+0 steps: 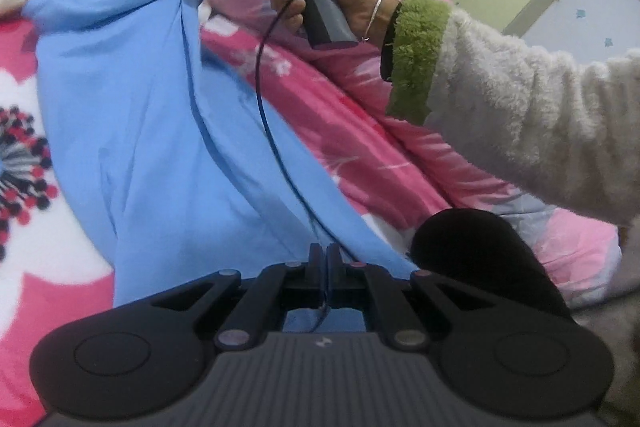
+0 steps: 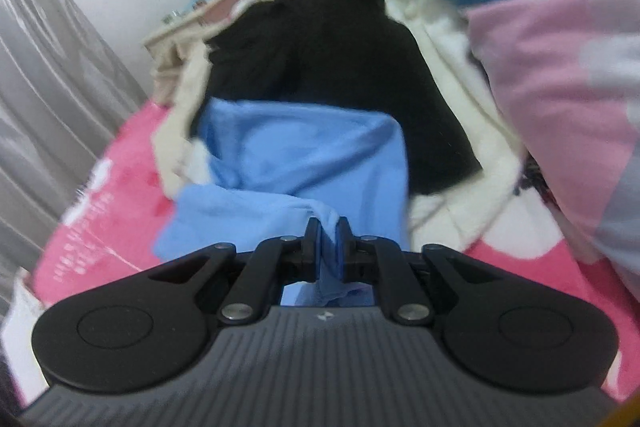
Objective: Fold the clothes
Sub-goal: 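Fold the held T-shirt lengthwise with both grippers, then open them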
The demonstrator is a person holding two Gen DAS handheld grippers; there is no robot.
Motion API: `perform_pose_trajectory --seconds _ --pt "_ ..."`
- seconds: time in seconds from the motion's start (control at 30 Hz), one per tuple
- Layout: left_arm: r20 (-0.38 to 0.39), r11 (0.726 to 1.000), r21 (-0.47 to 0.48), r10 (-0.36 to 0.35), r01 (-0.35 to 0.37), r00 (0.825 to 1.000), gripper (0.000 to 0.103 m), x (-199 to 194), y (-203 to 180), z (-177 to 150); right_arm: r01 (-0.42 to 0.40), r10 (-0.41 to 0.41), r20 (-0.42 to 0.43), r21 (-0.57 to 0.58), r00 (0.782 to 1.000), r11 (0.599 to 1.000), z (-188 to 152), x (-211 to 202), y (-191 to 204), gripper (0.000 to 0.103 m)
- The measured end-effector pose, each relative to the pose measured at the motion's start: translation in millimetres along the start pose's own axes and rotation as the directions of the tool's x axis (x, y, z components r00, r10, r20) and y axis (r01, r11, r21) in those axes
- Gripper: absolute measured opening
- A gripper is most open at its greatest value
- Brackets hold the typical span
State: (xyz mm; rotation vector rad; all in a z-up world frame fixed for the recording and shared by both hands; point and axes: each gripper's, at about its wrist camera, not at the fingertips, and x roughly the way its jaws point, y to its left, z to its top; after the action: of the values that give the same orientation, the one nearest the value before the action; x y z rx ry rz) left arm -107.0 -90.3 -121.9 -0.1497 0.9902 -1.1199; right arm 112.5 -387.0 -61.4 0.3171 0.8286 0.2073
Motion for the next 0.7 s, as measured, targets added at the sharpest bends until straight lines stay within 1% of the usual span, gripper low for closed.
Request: perform_pose_trajectory --seconds 0.03,0.07,0.1,0.17,0.2,0.27,0.33,0.37,0.4,0.43,0.47,0.53,0.6,0.67,0.7 --pt "-0.002 1.000 -0.009 0.000 -0.001 1.000 0.002 1 2 1 0.013 -0.013 -0.014 0.023 1.000 1.000 -2 3 -5 0.011" --pt "0.000 1.000 -0.018 0.000 0.000 1.000 0.002 2 3 1 0.026 -0.025 -0.029 0.048 0.999 0.999 -3 7 -11 0.016" --pt "0.005 1.000 -0.026 -0.002 0.002 1.000 0.002 2 4 3 0.039 -0.036 -0.044 0.073 0.998 0.997 -5 10 -17 0.019" --pt "0.019 0.999 -0.042 -0.007 0.007 1.000 0.002 -2 5 5 0.008 -0.005 -0.018 0.132 1.000 0.991 -8 -6 -30 0.024" --pt "0.026 0.999 -0.047 -0.009 0.010 1.000 0.002 -4 5 6 -0.002 0.001 0.005 0.143 1.000 0.990 -10 -22 -33 0.026" --pt "0.041 0.999 -0.046 -0.012 0.014 0.999 0.002 -7 3 9 -0.019 0.010 0.060 0.154 0.998 0.988 -17 -58 -38 0.039" --pt "0.053 0.999 -0.042 -0.018 0.020 0.998 0.002 -11 1 11 -0.072 0.051 0.130 0.165 0.990 0.984 -30 -107 -40 0.048" --pt "0.059 0.999 -0.036 -0.024 0.026 0.998 0.002 -12 -2 13 -0.111 0.082 0.164 0.180 0.983 0.977 -39 -134 -40 0.051" --pt "0.064 0.999 -0.027 -0.031 0.033 0.997 0.002 -12 -6 15 -0.156 0.117 0.197 0.199 0.973 0.968 -49 -160 -40 0.052" --pt "0.069 0.999 -0.018 -0.039 0.041 0.997 0.002 -13 -9 17 -0.205 0.151 0.235 0.223 0.960 0.953 -62 -190 -38 0.055" --pt "0.071 0.998 -0.012 -0.053 0.054 0.996 0.002 -10 -14 20 -0.237 0.172 0.261 0.244 0.950 0.940 -72 -213 -36 0.060" --pt "0.069 0.996 -0.006 -0.085 0.086 0.994 0.002 -2 -23 25 -0.284 0.199 0.302 0.269 0.932 0.921 -96 -257 -28 0.063" --pt "0.049 0.993 -0.004 -0.118 0.118 0.992 0.002 17 -32 31 -0.312 0.212 0.336 0.280 0.918 0.908 -118 -292 -19 0.064" --pt "0.025 0.991 0.001 -0.133 0.133 0.991 0.002 40 -39 36 -0.342 0.225 0.357 0.309 0.906 0.888 -143 -318 -11 0.065" --pt "0.009 0.991 -0.007 -0.133 0.133 0.991 0.002 55 -42 37 -0.343 0.220 0.365 0.317 0.905 0.884 -152 -325 -9 0.065"
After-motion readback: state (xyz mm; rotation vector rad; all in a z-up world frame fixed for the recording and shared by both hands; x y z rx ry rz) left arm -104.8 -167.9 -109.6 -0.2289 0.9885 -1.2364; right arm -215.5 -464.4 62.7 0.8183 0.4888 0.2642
